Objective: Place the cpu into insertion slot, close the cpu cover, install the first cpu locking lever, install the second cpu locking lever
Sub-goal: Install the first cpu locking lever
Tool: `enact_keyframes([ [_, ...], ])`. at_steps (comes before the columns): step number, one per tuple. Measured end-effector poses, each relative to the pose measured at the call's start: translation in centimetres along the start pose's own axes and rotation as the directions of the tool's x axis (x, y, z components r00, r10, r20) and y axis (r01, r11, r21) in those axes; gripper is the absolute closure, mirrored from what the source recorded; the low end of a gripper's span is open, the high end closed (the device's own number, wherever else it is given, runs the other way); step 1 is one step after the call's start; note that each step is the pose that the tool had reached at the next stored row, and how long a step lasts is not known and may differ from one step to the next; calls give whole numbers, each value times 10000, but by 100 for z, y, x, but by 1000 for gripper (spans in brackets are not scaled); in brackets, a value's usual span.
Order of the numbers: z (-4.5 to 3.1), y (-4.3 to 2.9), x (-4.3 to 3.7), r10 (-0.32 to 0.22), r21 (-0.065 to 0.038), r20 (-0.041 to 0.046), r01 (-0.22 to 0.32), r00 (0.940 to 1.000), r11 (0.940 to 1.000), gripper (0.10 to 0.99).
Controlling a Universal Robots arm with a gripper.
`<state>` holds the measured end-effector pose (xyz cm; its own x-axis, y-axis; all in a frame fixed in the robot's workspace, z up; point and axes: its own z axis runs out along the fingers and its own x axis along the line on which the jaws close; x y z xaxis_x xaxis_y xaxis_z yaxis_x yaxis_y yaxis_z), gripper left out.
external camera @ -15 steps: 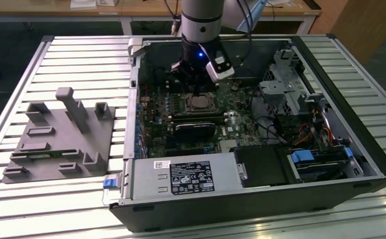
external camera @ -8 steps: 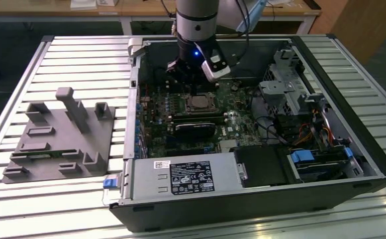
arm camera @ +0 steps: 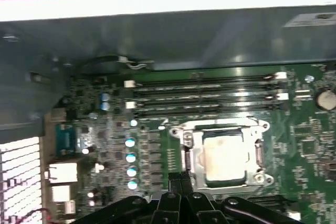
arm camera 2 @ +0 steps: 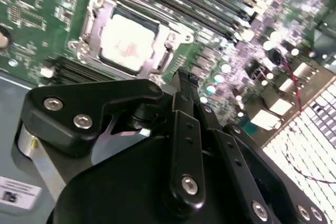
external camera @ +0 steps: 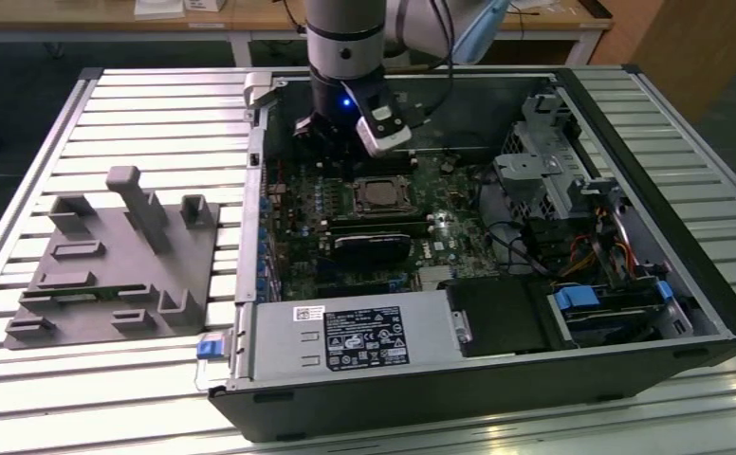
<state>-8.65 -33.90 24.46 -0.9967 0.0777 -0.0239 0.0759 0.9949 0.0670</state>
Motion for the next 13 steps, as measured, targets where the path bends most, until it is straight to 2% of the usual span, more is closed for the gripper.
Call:
enact_keyframes([
  [2,-1,-4,37,3,-73,-5,-3,10000,10000,980],
  [3,-2,-6,51,5,-158,-13,-6,10000,9999,980],
  [5,-2,-10,76,12,-462,-36,-13,10000,9989,980],
  [8,-3,-17,109,26,-1000,-77,-34,10000,9950,980],
  [13,-5,-26,159,40,-1840,-146,-66,9999,9829,980],
])
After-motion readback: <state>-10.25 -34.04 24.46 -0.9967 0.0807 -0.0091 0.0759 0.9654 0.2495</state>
